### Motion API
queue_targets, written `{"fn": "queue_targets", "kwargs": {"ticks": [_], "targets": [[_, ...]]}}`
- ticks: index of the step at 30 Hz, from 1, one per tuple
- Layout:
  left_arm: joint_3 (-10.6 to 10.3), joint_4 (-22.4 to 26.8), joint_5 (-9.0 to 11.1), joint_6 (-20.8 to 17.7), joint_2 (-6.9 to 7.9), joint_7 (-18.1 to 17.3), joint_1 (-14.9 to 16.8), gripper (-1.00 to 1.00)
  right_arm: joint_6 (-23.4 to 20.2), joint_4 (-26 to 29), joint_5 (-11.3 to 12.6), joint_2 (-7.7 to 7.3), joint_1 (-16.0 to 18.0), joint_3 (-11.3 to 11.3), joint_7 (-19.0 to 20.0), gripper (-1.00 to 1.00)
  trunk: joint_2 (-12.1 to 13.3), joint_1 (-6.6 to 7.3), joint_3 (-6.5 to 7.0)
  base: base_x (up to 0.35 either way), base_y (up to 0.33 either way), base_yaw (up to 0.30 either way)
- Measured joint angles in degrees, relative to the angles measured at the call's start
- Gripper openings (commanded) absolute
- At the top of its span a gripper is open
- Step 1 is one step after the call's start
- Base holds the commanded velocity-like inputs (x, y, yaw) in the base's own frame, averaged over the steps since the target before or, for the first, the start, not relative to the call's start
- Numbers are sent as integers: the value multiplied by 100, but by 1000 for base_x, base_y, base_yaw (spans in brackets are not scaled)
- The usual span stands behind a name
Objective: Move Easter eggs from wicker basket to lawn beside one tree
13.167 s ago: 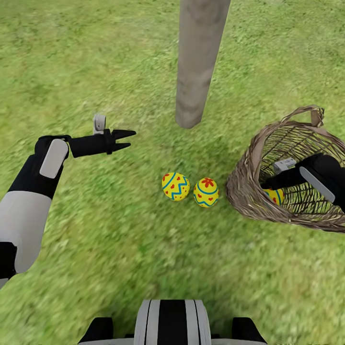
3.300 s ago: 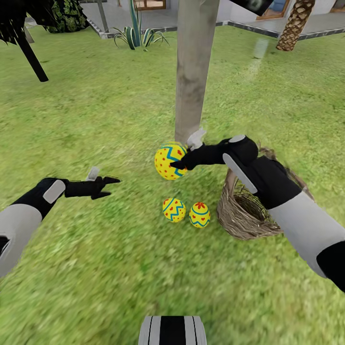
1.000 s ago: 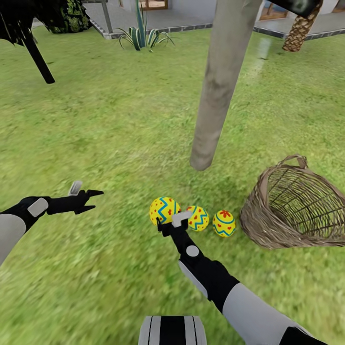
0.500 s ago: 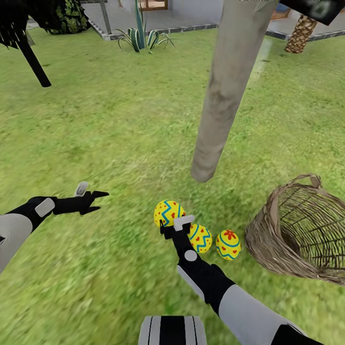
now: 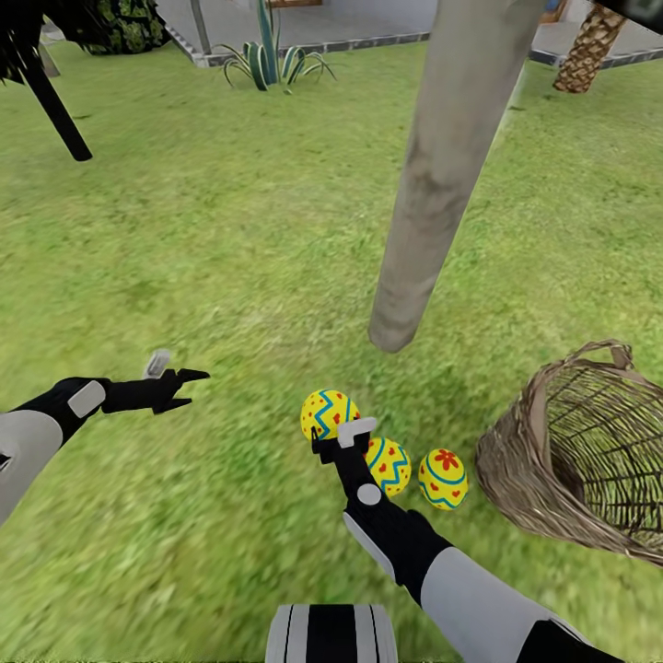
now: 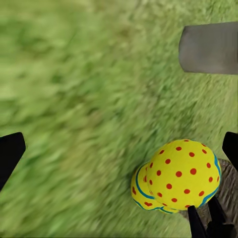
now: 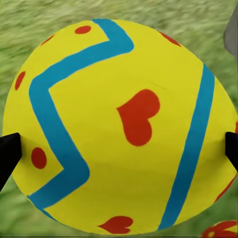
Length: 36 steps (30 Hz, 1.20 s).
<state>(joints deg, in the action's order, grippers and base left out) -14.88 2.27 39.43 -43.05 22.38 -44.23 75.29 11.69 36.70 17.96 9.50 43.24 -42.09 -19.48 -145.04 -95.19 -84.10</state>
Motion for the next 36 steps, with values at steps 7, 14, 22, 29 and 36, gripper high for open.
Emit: {"fn": "queue_targets", "kwargs": {"ticks": [7, 14, 22, 29, 36], "targets": [[-30, 8, -7, 1, 14, 0, 0, 100, 142, 0, 2, -4, 0, -2, -2, -100, -9, -18, -155, 0, 0, 0], [-93, 11, -6, -1, 17, 0, -1, 100, 166, 6, 7, -4, 0, -3, -38, -100, -16, -30, -267, 0, 0, 0], [-270, 52, -9, 1, 28, -1, -2, 100, 171, 9, 3, 10, 0, -3, -146, -100, -22, -41, -355, 0, 0, 0], [-295, 52, -3, 1, 34, -1, -1, 100, 174, 9, 0, 11, 0, -9, -147, -100, -31, -59, -510, 0, 0, 0], [-299, 52, -3, 1, 32, -1, -1, 100, 172, 9, -8, 16, 0, -20, -147, -100, -40, -77, -665, 0, 0, 0]]}}
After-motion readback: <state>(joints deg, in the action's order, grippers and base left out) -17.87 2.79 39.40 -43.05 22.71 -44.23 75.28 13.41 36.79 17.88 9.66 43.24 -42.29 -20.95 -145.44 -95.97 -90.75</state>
